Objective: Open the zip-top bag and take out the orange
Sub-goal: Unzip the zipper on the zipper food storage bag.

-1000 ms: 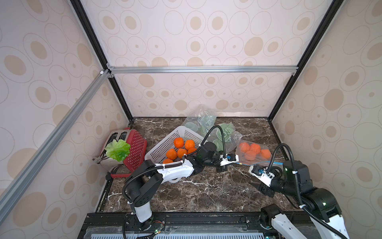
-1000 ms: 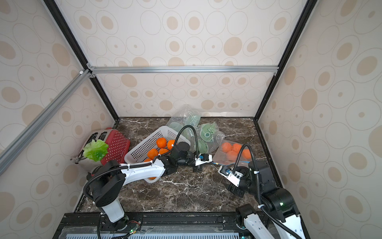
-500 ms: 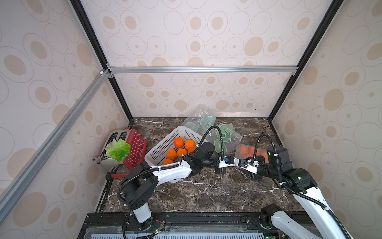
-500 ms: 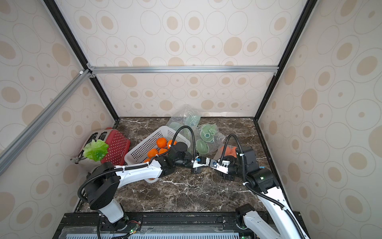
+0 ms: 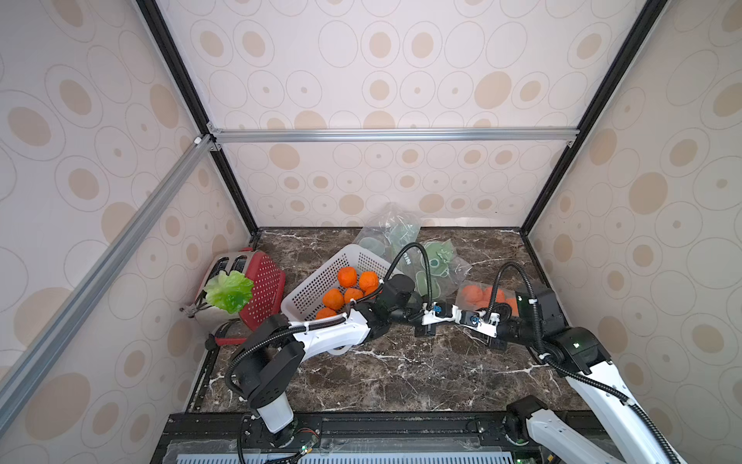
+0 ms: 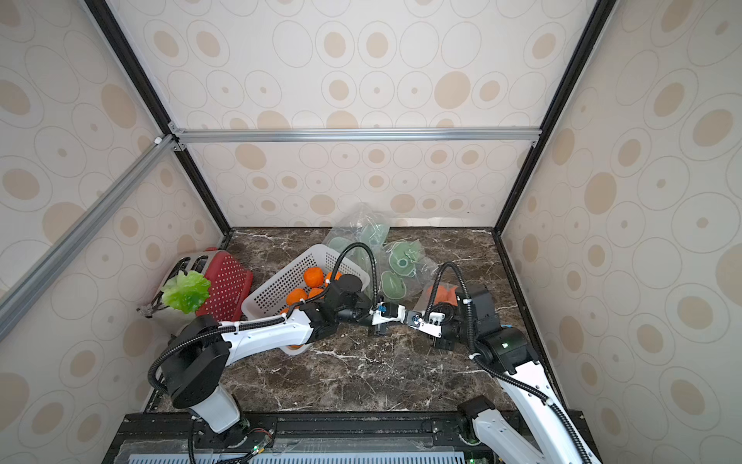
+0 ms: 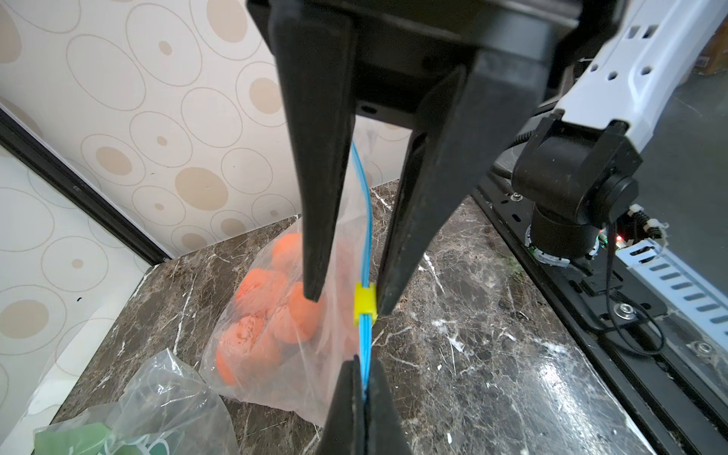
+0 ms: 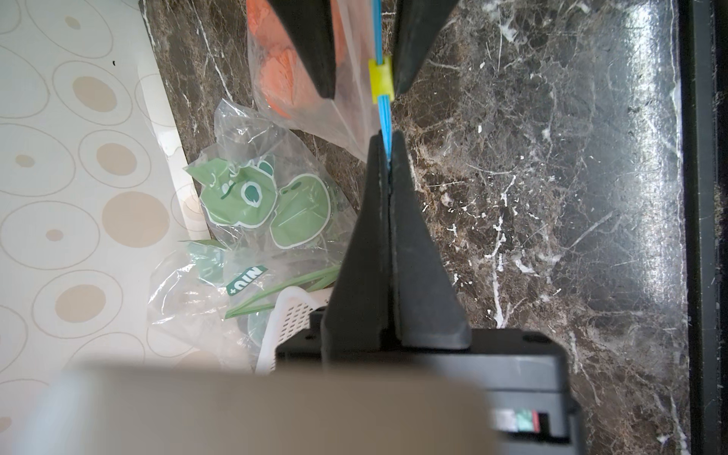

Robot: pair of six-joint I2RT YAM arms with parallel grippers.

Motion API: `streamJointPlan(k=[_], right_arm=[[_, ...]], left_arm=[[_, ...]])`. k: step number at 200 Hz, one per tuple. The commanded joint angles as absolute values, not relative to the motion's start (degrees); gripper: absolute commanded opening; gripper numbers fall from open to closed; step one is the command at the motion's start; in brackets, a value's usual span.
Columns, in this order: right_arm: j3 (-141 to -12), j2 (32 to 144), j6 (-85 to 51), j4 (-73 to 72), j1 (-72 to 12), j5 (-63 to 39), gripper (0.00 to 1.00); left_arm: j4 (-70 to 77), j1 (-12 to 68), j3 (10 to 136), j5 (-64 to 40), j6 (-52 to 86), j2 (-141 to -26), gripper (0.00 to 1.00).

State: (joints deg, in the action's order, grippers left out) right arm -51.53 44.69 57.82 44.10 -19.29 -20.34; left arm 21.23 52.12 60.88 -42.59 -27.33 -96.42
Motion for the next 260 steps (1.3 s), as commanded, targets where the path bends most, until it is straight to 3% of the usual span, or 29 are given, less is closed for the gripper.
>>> streamJointPlan(k=[1,69,174,260], right_arm=[[-50.39,44.57,59.26,44.74,-19.87,-22.26,0.28],[-51.0,47.01,59.48,45.7,-20.9,-20.84,0.15],[-49.85,48.16,59.73,45.79,-22.12,-19.47,0.25],[-49.04,49.51,59.32,45.35,-22.57,-19.19,0.18]], left_arm=[[21.53,52.11,61.44,-44.8,-29.14,-95.16,0.0],[21.69,52.11,61.52,-44.91,-28.83,-94.84,0.0],[22.05,52.06,61.52,-44.95,-28.48,-94.97,0.0],[22.67,51.98,60.73,-45.18,-28.13,-93.75,0.0]])
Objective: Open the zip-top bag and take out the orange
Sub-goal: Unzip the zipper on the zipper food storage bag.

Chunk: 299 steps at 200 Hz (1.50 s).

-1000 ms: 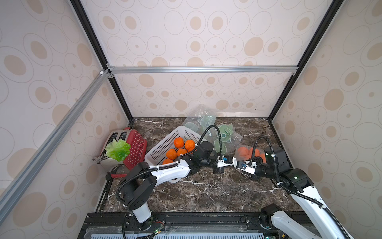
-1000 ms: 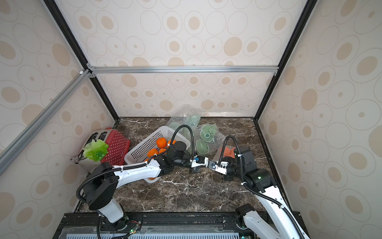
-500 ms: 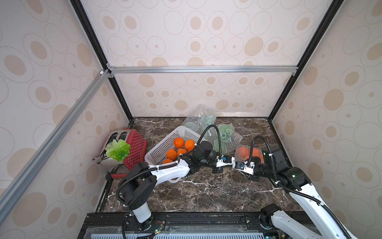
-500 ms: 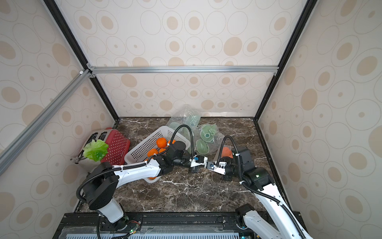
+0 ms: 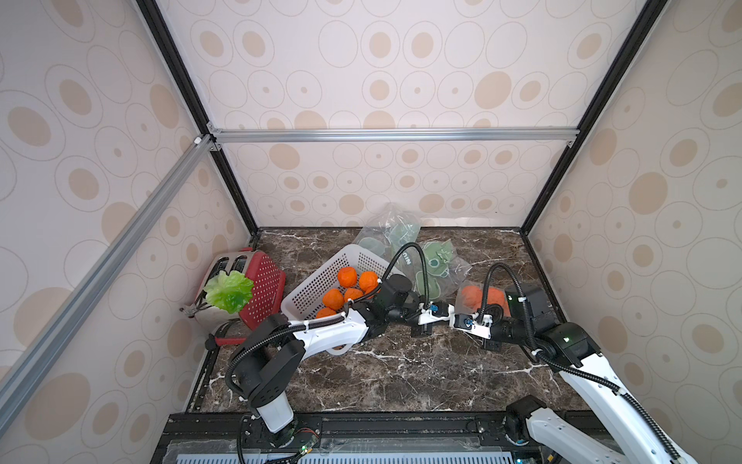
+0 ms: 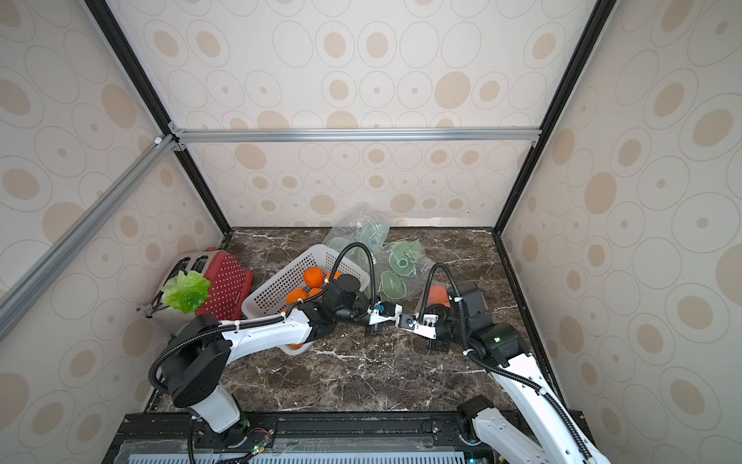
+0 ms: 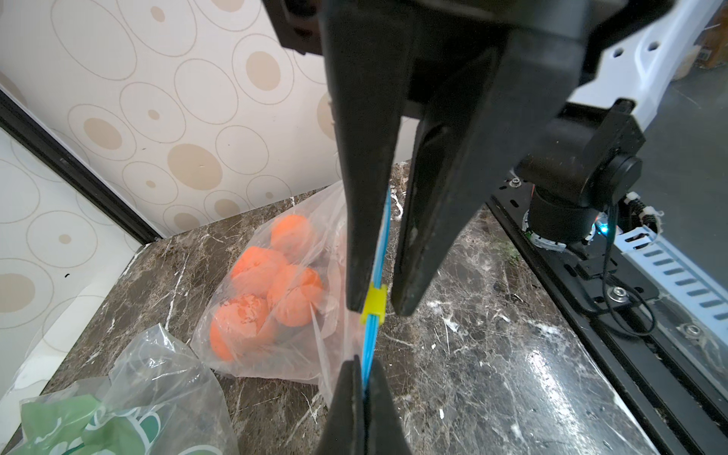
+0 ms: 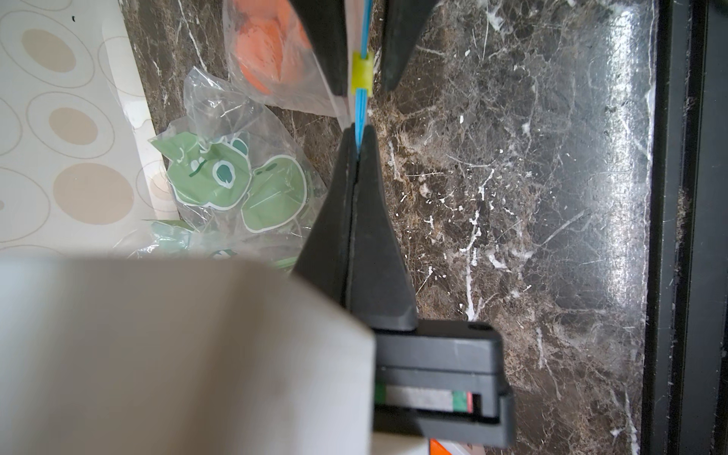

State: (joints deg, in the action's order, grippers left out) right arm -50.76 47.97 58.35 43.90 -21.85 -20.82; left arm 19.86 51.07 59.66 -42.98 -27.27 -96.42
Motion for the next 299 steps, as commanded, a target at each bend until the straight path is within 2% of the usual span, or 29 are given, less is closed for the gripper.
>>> streamJointPlan(k=[1,24,47,72,105,219,262,285,299], right_arm=[[-49.04,49.49,59.32,45.4,-22.58,-19.17,0.18],[-48.93,49.46,59.28,45.57,-22.68,-19.47,0.13],[-48.87,48.44,59.03,45.7,-22.72,-19.93,0.12],[-47.33,44.71,57.86,44.03,-22.65,-20.68,0.3],[-44.29,40.81,57.95,43.14,-22.67,-19.09,0.33],[-46.93,41.51,52.82,39.11,-22.59,-20.39,0.23],[-48.49,43.09,52.73,40.58,-22.6,-20.88,0.1],[-49.51,43.59,53.88,42.66,-22.63,-20.85,0.0],[-50.11,43.68,54.64,43.86,-22.62,-20.12,0.0]], left_arm=[[22.72,51.92,60.73,-45.18,-28.13,-93.72,0.0],[23.93,51.95,60.32,-45.25,-27.26,-93.51,0.0],[27.21,51.95,59.47,-44.4,-25.36,-93.52,0.0],[30.45,51.93,58.74,-45.3,-23.7,-94.53,0.0],[33.2,51.69,57.48,-46.42,-22.61,-94.06,0.0],[29.71,51.77,58.96,-46.32,-23.75,-95.05,0.0],[29.33,51.69,59.14,-46.16,-23.91,-95.45,0.0],[29.23,51.72,59.04,-45.16,-23.99,-95.27,0.0],[29.18,51.73,58.9,-43.84,-23.99,-95.0,0.0]])
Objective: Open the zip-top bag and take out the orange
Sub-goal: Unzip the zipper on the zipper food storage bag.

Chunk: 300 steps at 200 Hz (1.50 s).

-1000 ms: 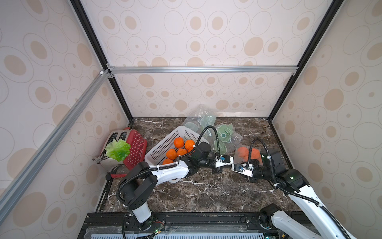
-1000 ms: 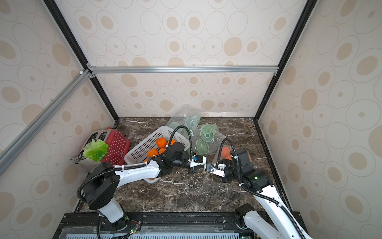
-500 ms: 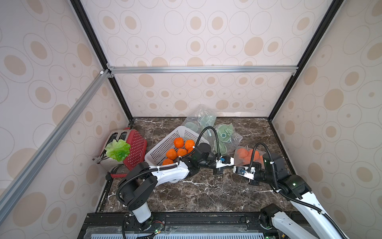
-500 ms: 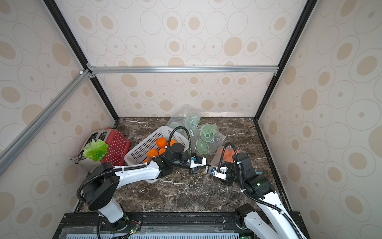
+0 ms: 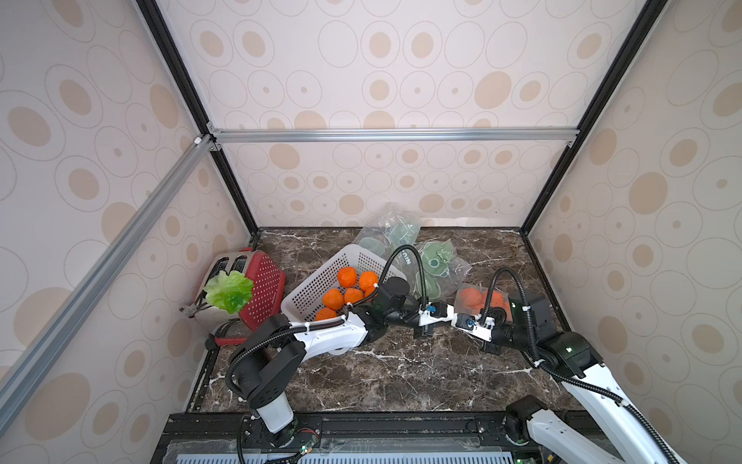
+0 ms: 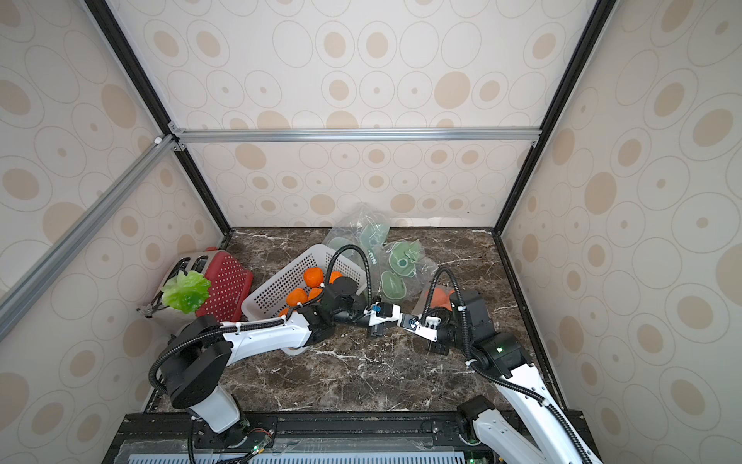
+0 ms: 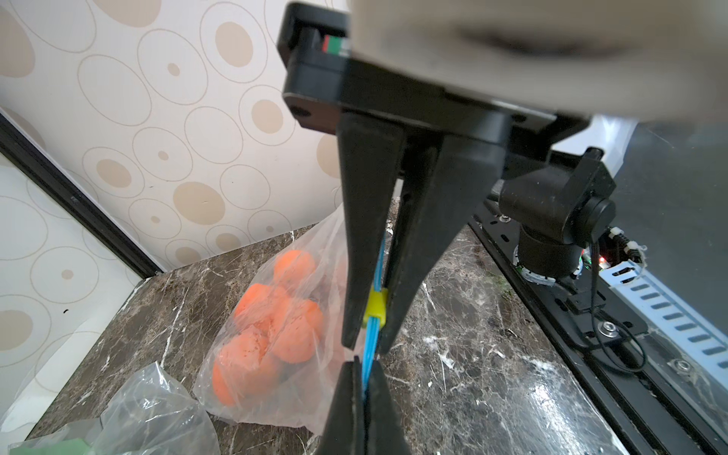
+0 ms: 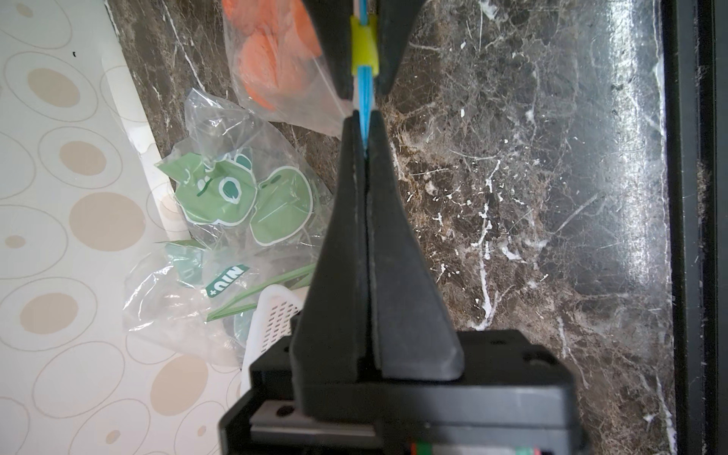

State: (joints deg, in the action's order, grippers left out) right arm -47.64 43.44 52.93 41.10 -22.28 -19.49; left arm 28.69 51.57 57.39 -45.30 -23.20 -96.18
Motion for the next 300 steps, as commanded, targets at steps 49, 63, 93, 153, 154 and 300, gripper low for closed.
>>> streamJointPlan(k=[49,63,93,153,154,300], right_arm=[[-54.1,40.55,56.85,53.76,-22.64,-15.87,0.0],[-54.44,38.6,57.42,56.62,-22.66,-13.42,0.0],[-55.36,35.02,56.54,62.14,-22.62,-8.83,0.0],[-59.9,30.26,55.21,71.95,-22.66,-6.52,0.0],[-59.97,30.25,55.16,72.14,-22.62,-6.47,0.0],[-65.98,24.3,52.54,85.57,-22.66,-1.23,0.0]], left_arm=[[32.0,51.14,57.02,-38.38,-23.44,-93.91,0.0],[32.97,50.49,56.4,-38.31,-22.88,-93.63,0.0],[33.96,49.0,55.33,-38.24,-22.32,-92.53,0.0],[31.87,46.29,54.14,-36.46,-23.48,-91.09,0.0],[31.93,46.22,54.1,-36.56,-23.39,-91.12,0.0],[33.65,43.92,53.09,-36.81,-22.15,-91.63,0.0]])
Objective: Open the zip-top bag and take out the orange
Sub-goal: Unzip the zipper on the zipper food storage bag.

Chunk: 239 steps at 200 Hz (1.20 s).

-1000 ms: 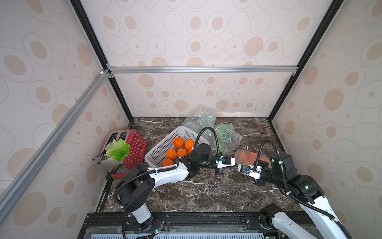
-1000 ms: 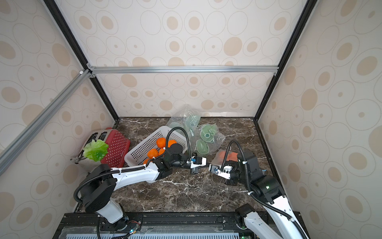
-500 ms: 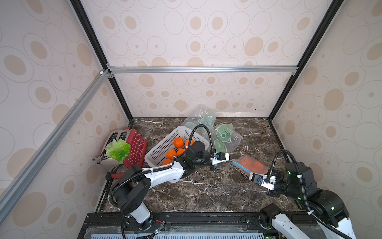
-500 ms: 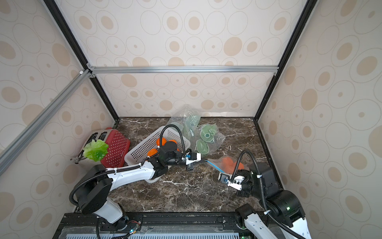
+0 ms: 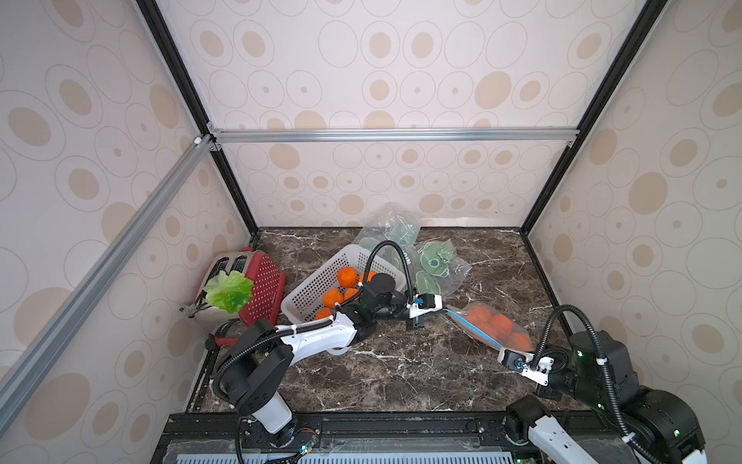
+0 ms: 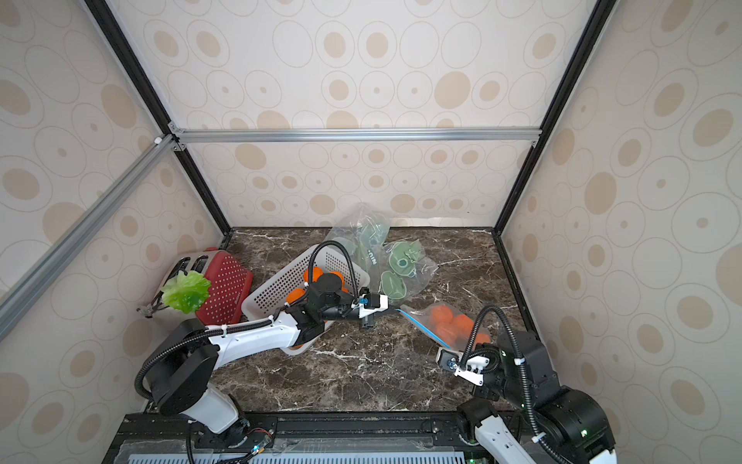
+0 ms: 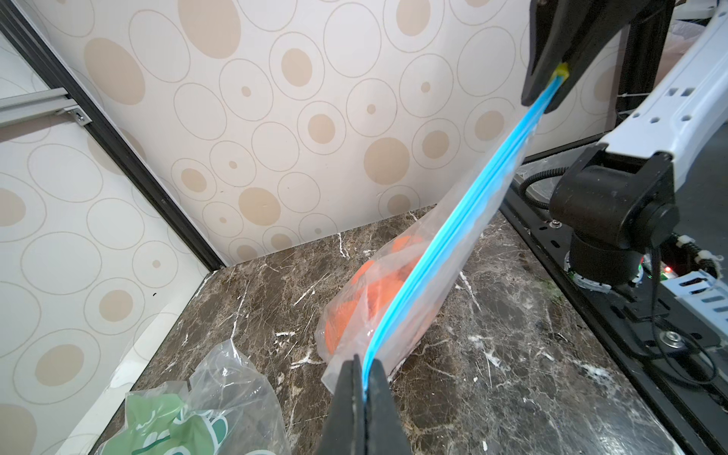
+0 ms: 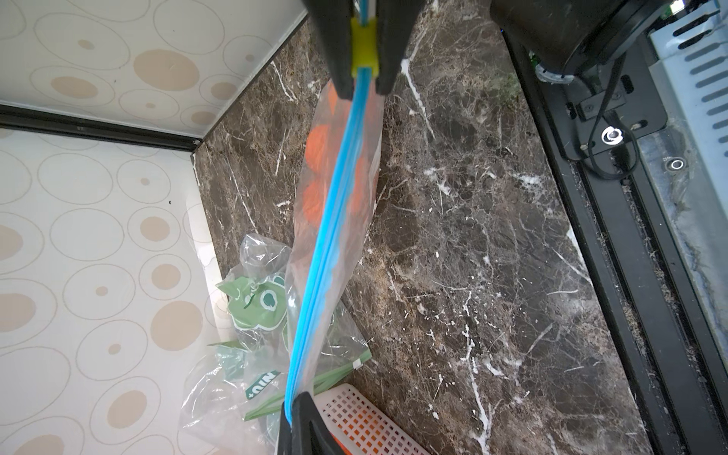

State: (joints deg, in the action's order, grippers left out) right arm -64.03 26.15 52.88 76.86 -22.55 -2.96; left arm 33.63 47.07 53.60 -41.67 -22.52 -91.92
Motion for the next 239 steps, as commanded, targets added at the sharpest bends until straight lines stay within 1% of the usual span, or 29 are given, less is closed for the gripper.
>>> streamJointPlan(k=[1,126,208,213,217,230,239], right_arm=[[-65.99,24.32,52.5,85.63,-22.67,-1.23,0.0],[-71.08,23.86,52.56,88.19,-22.72,-0.33,0.0],[-69.33,23.65,52.92,87.83,-22.9,-0.92,0.0],[-68.85,23.54,52.83,87.52,-22.85,-1.08,0.05],[-68.48,23.53,52.65,87.14,-22.81,-1.14,0.11],[-66.94,23.17,51.61,86.21,-22.85,-2.09,0.33],[-65.84,23.12,50.24,85.82,-22.85,-3.52,0.46]], left_arm=[[33.61,43.93,53.09,-36.77,-22.15,-91.65,0.0],[33.53,43.0,52.39,-36.0,-22.13,-91.06,0.0],[33.76,42.32,52.2,-37.32,-21.39,-90.63,0.0],[33.9,42.28,52.29,-37.92,-21.15,-90.65,0.0],[34.02,42.29,52.37,-38.34,-20.83,-90.63,0.0],[34.65,42.3,52.62,-40.1,-19.94,-90.91,0.0],[34.69,42.28,52.89,-41.23,-19.63,-91.11,0.0]])
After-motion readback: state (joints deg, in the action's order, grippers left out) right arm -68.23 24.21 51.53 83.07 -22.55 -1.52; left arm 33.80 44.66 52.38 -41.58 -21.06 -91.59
